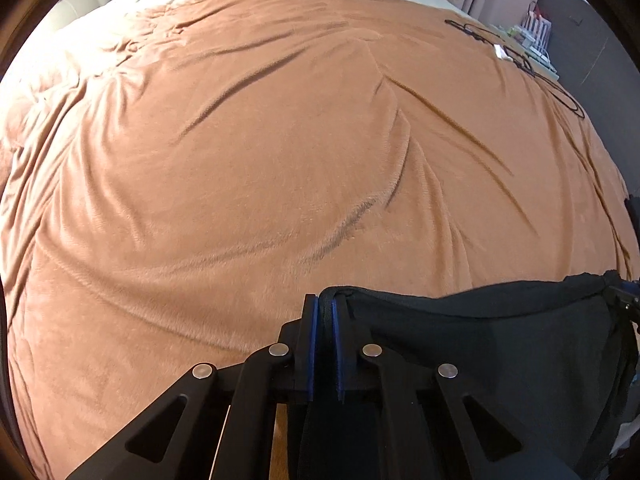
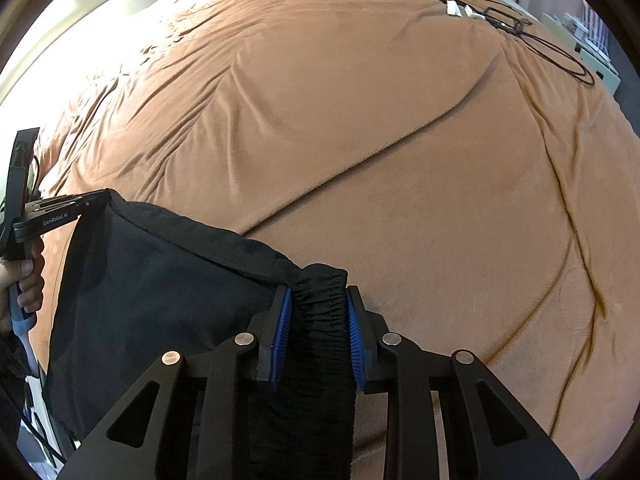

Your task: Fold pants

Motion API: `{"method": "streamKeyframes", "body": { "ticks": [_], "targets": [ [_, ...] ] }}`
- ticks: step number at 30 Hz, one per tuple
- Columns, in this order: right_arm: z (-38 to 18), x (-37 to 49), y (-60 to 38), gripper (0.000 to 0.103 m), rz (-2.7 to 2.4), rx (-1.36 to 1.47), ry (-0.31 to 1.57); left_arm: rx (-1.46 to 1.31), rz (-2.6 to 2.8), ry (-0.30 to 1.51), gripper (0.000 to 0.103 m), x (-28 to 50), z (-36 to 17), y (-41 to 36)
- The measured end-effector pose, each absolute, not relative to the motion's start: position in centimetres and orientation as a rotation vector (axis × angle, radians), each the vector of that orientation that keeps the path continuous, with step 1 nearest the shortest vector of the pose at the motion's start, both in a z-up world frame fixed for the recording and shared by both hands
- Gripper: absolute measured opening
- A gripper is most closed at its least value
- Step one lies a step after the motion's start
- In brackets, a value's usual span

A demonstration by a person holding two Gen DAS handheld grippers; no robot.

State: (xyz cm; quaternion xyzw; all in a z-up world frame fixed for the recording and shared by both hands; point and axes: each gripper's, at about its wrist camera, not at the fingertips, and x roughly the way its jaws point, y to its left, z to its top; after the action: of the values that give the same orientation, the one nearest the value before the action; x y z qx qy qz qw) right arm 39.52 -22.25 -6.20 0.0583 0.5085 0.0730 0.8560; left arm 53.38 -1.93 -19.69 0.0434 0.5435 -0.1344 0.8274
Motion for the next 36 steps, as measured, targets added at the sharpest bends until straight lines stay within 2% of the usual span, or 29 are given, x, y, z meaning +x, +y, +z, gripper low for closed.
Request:
{"method": "streamKeyframes", "body": {
  "ticks": [4, 11, 25, 28, 30, 31, 36],
  "targets": [
    [-6.4, 39.5, -22.0, 0.024, 0.132, 0.117, 1.071, 0.094, -0.28, 1.162, 0.008, 53.7, -19.8, -2.4],
    [-4.0, 37.5, -22.6, 0.031, 0.136, 0.135, 1.026, 0.046, -0.277, 1.165, 0.037, 51.6, -18.4, -0.6],
    [-0.5, 31.7, -21.0, 0.035, 0.206, 0.173, 0.974, -0.098, -0.292, 1.159, 0.041, 42.9, -16.4, 3.8],
    [-0.3, 30.4, -20.2, 0.036, 0.227, 0.168, 0.974, -0.13, -0.288, 1.153, 0.047, 41.2, -16.1, 4.8],
    [0.0, 29.7, -19.8, 0.052, 0.243, 0.154, 0.962, -0.159, -0.292, 1.137, 0.055, 39.7, -15.8, 5.4],
    [0.2, 29.4, -19.7, 0.055, 0.248, 0.15, 0.954, -0.17, -0.294, 1.132, 0.06, 39.0, -15.7, 5.6],
    [0.9, 27.3, -18.6, 0.058, 0.273, 0.156, 0.937, -0.233, -0.302, 1.117, 0.061, 35.5, -15.3, 6.7]
  ]
}}
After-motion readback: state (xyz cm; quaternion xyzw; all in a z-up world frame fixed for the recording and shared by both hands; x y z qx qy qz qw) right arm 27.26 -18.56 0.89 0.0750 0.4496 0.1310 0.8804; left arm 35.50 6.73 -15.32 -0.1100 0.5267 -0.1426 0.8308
